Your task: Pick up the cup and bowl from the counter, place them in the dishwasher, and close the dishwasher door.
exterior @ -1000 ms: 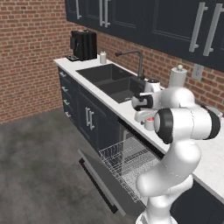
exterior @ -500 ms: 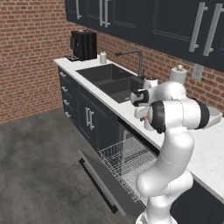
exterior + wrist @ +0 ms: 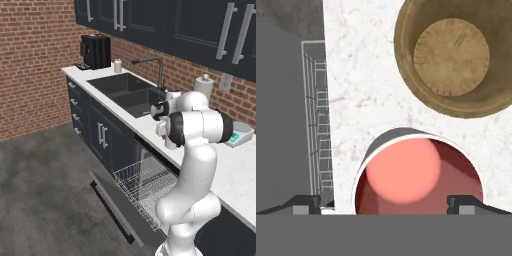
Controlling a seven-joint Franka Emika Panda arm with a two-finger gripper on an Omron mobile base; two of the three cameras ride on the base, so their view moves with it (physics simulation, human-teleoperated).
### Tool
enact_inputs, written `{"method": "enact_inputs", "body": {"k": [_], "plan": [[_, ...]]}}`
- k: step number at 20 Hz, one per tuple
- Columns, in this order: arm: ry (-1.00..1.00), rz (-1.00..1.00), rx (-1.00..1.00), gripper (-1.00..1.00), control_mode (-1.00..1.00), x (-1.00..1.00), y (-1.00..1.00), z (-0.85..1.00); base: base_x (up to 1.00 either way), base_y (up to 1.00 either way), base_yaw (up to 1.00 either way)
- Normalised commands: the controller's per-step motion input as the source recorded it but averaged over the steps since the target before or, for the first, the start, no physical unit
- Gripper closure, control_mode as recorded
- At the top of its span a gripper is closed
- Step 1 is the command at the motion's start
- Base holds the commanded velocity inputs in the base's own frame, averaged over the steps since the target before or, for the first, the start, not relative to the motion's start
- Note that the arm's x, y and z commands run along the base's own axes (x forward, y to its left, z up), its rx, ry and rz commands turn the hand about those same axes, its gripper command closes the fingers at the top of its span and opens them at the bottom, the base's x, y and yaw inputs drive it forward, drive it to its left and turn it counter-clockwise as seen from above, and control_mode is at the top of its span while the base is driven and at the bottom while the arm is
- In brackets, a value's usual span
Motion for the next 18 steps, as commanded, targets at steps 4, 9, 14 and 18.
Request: {"method": "enact_inputs", "body": {"k": [4,9,14,18], "plan": [[0.06,0.00,0.00,-1.00,-1.00,0.00,0.00,-0.20,0.00,0.00,0.00],[0.08,0.00,0.00,-1.00,-1.00,0.00,0.00,-0.27,0.00,0.00,0.00],[0.07,0.00,0.00,1.00,-1.00,0.00,0.00,-0.27,0.00,0.00,0.00],[0.01,0.01,0.00,1.00,-1.00,-0.09,0.00,-0.08,0.00,0.00,0.00]]}}
